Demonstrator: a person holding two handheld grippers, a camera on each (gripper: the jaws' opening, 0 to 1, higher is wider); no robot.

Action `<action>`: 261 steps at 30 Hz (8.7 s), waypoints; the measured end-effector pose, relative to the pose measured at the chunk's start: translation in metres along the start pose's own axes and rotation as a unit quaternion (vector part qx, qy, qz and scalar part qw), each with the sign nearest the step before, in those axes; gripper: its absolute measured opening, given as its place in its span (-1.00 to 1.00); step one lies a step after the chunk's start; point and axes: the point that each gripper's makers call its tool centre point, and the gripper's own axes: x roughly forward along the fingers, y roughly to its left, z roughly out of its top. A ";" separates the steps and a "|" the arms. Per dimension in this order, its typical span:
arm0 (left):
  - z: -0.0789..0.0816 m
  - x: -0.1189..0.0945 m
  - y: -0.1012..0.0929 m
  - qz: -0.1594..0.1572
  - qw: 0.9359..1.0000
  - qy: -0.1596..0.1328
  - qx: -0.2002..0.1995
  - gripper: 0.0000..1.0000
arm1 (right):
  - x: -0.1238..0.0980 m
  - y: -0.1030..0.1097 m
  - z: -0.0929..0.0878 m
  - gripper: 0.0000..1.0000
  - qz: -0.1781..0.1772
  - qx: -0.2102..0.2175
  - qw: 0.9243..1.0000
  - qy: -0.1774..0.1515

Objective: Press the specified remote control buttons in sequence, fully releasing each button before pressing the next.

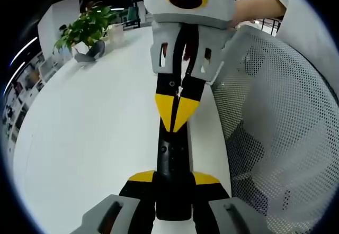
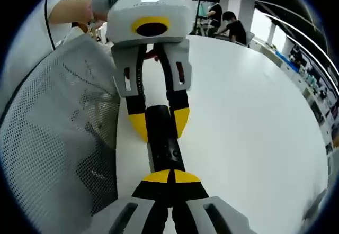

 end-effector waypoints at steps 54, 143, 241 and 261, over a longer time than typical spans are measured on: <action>0.002 0.000 -0.001 0.003 1.000 -0.014 -0.008 -0.52 | 0.008 -0.002 0.009 -1.00 -0.038 0.041 0.998 0.029; 0.001 0.000 -0.001 0.009 0.999 -0.035 -0.020 -0.52 | 0.015 -0.010 0.019 -1.00 0.041 0.111 0.989 0.089; 0.002 -0.001 -0.002 -0.010 0.999 -0.038 -0.009 -0.52 | 0.023 0.015 0.044 -1.00 0.068 0.066 0.995 -0.014; 0.002 -0.001 -0.003 -0.006 0.999 -0.031 -0.008 -0.52 | 0.010 0.006 0.021 -0.73 0.007 0.098 0.994 -0.054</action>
